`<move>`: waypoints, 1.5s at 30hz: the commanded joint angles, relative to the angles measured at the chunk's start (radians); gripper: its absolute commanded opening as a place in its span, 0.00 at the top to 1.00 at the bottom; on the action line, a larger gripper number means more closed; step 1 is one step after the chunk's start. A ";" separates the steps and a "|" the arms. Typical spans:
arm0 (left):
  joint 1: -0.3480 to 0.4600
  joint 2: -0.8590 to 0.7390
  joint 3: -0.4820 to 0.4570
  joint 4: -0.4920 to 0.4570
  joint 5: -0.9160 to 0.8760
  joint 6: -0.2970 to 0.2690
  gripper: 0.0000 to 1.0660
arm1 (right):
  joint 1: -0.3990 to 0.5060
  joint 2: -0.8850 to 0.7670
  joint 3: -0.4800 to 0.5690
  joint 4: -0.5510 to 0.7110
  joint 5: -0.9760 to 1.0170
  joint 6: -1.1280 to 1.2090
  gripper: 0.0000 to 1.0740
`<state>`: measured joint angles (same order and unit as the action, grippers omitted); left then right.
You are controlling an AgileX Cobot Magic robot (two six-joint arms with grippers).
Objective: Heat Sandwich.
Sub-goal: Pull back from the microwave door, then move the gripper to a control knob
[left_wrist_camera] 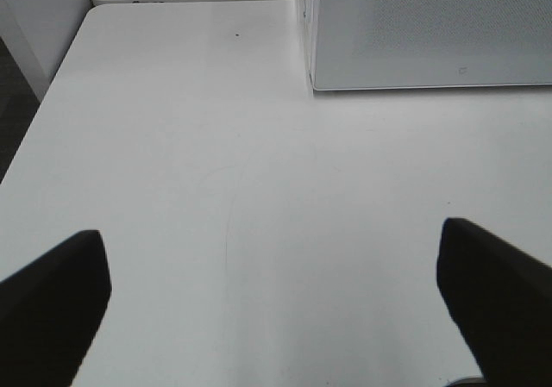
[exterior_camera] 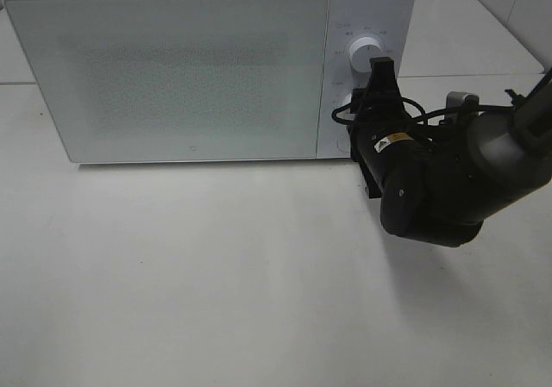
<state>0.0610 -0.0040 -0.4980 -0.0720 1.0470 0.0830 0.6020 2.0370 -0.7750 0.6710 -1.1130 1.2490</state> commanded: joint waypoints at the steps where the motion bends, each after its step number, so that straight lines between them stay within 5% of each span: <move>1: 0.004 -0.026 0.004 -0.004 -0.010 -0.008 0.08 | 0.003 -0.020 -0.018 -0.037 -0.140 0.107 0.93; 33: 0.004 -0.026 0.004 -0.004 -0.010 -0.008 0.08 | 0.003 -0.020 -0.018 -0.033 -0.157 0.144 0.85; 37: 0.004 -0.026 0.004 -0.004 -0.010 -0.008 0.08 | 0.003 -0.020 -0.018 -0.033 -0.157 0.144 0.76; 45: 0.004 -0.026 0.004 -0.004 -0.010 -0.008 0.08 | 0.003 -0.020 -0.018 -0.033 -0.157 0.143 0.42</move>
<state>0.0610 -0.0040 -0.4980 -0.0720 1.0470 0.0830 0.6020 2.0370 -0.7740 0.6720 -1.1320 1.3960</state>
